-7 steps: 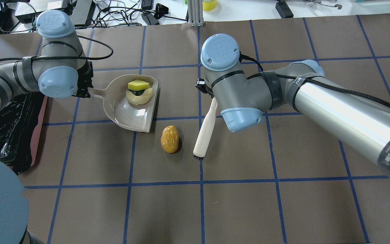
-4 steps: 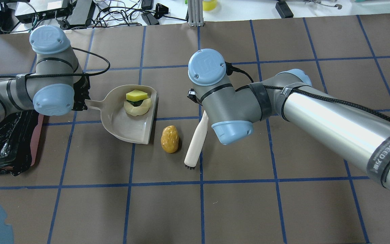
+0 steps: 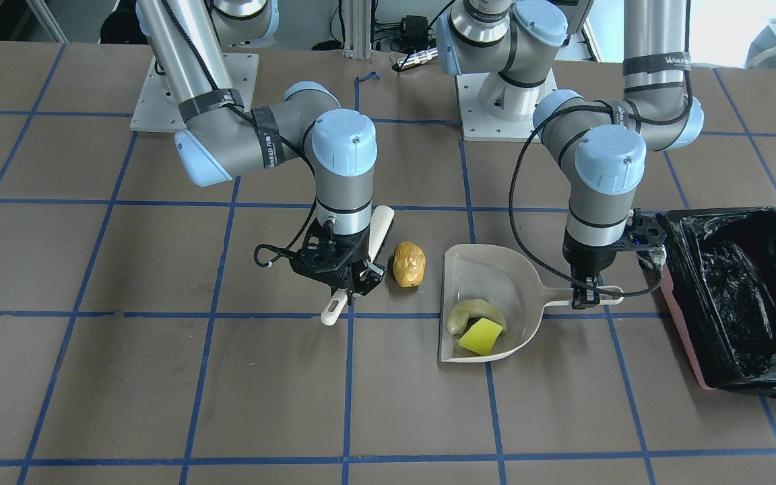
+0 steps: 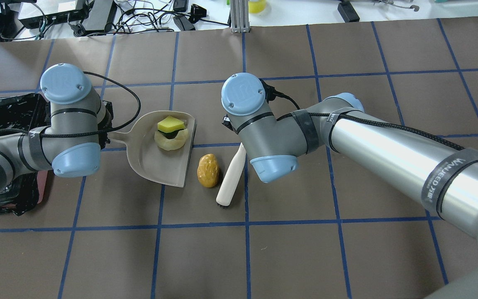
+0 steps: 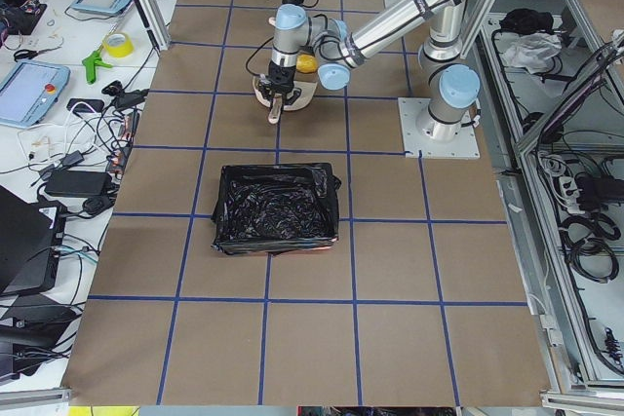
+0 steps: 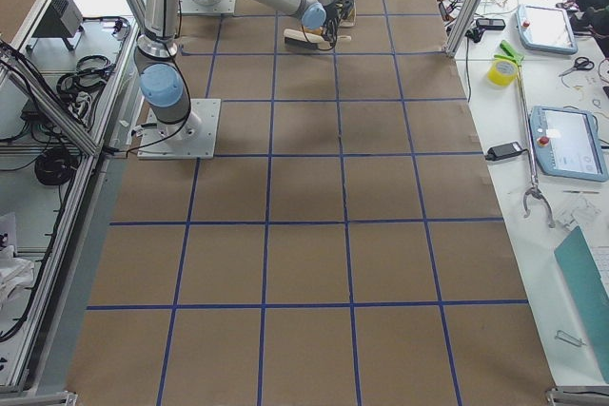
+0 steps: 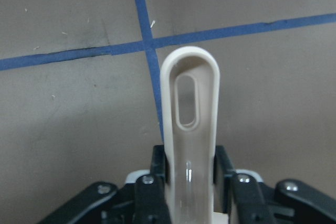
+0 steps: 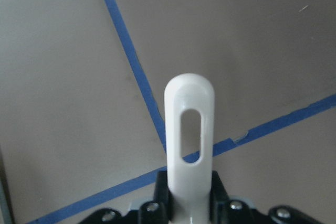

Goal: Sweep and dump trash into bin
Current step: 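Sweep the potato piece into the dustpan with the right gripper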

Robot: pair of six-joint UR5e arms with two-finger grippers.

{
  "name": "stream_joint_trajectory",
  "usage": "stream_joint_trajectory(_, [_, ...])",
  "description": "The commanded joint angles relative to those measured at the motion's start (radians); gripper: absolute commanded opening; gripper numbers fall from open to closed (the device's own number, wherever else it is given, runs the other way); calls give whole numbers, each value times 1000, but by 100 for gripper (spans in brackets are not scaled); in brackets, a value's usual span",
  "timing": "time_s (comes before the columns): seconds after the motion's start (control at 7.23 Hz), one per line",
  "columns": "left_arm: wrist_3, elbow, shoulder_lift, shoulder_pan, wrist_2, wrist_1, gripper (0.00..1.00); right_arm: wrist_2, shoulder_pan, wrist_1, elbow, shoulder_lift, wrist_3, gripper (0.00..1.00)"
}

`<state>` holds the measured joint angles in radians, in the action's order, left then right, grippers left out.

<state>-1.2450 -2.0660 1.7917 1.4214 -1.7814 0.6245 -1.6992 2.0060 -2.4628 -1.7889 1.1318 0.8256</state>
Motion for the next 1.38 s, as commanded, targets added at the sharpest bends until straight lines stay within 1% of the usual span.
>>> stream_joint_trajectory(0.0, [-20, -26, -17, 16, -6, -20, 0, 4, 13, -7, 35, -33, 41, 4])
stream_joint_trajectory(0.28, [-89, -25, -14, 53, -7, -20, 0, 6, 23, -11, 89, -88, 102, 4])
stream_joint_trajectory(0.42, [-97, -25, -9, 57, -7, -19, 0, 0, 39, -7, 139, -114, 116, 4])
stream_joint_trajectory(0.55, [-100, -26, 1, 59, -7, -14, 0, 9, 43, -4, 182, -142, 172, 4])
stream_joint_trajectory(0.83, [-114, -25, 5, 57, -6, 26, 0, 13, 57, 2, 244, -179, 216, 4])
stream_joint_trajectory(0.97, [-114, -25, 5, 57, -6, 27, 0, 15, 62, 43, 302, -199, 252, 4])
stream_joint_trajectory(1.11, [-114, -25, 5, 57, -7, 27, 0, 13, 85, 127, 387, -226, 279, 4])
stream_joint_trajectory(1.25, [-114, -25, 5, 57, -7, 27, 0, 9, 95, 203, 449, -245, 285, 4])
